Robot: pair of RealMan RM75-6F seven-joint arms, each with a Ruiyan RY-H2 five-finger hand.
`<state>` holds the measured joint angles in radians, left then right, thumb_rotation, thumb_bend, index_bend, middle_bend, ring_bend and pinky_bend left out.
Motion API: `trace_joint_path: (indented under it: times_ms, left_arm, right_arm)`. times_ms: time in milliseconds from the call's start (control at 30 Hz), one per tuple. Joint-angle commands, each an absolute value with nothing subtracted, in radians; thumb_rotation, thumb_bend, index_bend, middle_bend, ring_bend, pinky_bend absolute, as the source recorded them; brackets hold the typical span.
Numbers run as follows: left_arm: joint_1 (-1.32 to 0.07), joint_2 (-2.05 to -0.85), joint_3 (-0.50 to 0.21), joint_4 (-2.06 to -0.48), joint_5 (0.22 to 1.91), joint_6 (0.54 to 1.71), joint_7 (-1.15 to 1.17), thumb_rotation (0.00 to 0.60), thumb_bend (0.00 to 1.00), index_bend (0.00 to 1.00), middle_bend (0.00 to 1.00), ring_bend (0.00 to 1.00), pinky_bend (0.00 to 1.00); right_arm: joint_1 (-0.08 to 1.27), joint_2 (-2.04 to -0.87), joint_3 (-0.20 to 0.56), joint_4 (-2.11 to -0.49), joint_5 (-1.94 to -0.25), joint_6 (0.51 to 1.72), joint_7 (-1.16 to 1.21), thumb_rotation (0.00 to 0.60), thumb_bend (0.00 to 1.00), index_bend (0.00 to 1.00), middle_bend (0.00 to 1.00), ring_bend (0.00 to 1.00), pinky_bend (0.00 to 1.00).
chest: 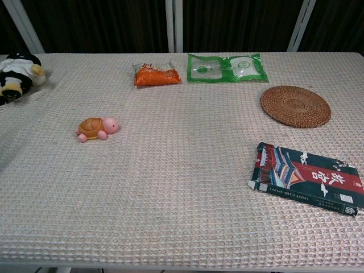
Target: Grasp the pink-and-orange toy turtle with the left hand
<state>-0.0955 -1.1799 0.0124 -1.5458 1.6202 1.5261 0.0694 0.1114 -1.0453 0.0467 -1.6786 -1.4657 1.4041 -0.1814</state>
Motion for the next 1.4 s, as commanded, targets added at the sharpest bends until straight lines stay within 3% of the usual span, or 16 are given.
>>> trace_joint_path:
  times_ms: [33,500,633,933,1400]
  left_arm:
    - [-0.096,-1.180,0.013,-1.547,1.620,1.525,0.071,0.600,0.18,0.15,0.13,0.00,0.10]
    - [-0.141,-1.163,0.003,-1.591,1.674,1.506,0.040,0.600,0.20,0.15,0.13,0.00,0.10]
    - [-0.196,-1.167,-0.009,-1.632,1.686,1.435,0.084,0.600,0.25,0.16,0.14,0.00,0.11]
    - [-0.329,-1.289,-0.050,-1.662,1.596,1.215,0.161,0.600,0.25,0.16,0.14,0.00,0.12]
    - [-0.444,-1.466,-0.104,-1.579,1.403,1.045,0.314,0.600,0.25,0.18,0.19,0.00,0.11]
  right_arm:
    - [0.112,-1.045,0.047,-1.679,-1.465,1.402,-0.183,0.600,0.27,0.00,0.00,0.00,0.00]
    - [0.120,-1.042,0.055,-1.685,-1.462,1.401,-0.187,0.600,0.27,0.00,0.00,0.00,0.00]
    - [0.120,-1.041,0.057,-1.691,-1.462,1.403,-0.193,0.600,0.27,0.00,0.00,0.00,0.00]
    - [0.121,-1.034,0.061,-1.690,-1.457,1.403,-0.185,0.600,0.27,0.00,0.00,0.00,0.00]
    - [0.129,-1.022,0.065,-1.675,-1.455,1.391,-0.147,0.600,0.27,0.00,0.00,0.00,0.00]
